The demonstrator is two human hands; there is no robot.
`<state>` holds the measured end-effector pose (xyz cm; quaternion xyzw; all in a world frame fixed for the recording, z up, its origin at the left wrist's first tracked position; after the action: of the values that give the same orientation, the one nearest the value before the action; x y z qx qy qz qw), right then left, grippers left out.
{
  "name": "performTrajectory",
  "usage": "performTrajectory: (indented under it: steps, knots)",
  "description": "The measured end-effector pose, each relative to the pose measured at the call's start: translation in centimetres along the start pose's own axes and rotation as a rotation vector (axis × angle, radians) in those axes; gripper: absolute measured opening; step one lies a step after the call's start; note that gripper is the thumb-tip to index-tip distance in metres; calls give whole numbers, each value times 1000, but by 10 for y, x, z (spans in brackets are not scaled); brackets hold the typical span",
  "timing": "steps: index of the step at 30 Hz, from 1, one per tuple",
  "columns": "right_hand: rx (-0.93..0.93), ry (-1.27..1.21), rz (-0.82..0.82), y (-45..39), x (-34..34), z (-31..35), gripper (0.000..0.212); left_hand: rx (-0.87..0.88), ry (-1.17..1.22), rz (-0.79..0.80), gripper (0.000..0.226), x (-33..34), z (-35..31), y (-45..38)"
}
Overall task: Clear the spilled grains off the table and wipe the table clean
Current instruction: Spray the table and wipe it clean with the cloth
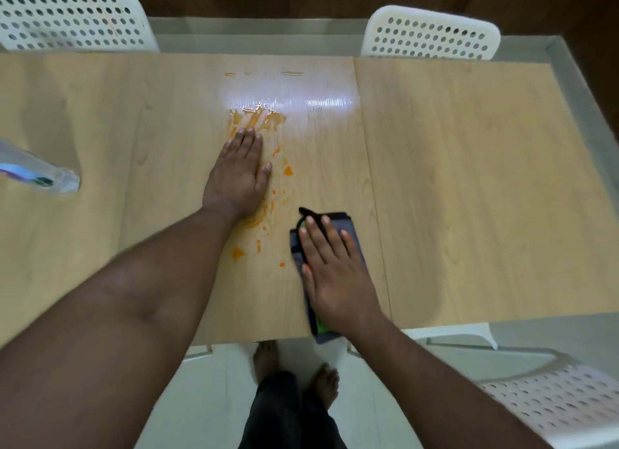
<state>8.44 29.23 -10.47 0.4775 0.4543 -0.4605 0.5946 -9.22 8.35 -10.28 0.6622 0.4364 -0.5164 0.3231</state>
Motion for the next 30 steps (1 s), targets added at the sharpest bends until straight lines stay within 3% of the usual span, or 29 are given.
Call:
performTrajectory:
  steps: [4,10,15,18,21,27,30]
  knots:
    - [3,24,-4,11,-4,-23,63,-11,-11,-4,71,0,0,0]
    - [199,-17,-87,-80,-15,-3,63,-4,-33,-20,67,5,1,-2]
    - [68,-17,-36,-82,-11,21,64,-2,-34,-8,68,5,4,-2]
    - [-49,-7,-3,-58,-13,7,63,3,-32,6,72,3,4,-2]
    - [-45,12,4,-57,-18,-10,63,-6,-15,45,73,2,7,-6]
    - [191,-31,-69,-166,-38,-6,65,-2,13,31,69,-11,27,-46]
    - [185,-42,-64,-209,-39,22,65,15,10,38,69,-14,41,-77]
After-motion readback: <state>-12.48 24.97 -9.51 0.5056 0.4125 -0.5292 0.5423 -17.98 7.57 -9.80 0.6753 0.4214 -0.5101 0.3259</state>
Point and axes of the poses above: each hand's wrist, its own y-axis away from the middle knuckle, its own x-axis out of the palm, z = x × y, the point moved 2 cm from there along -y, towards the middle knuckle, and after that the axes turned 12 degrees about x, right-handed, at the moved point
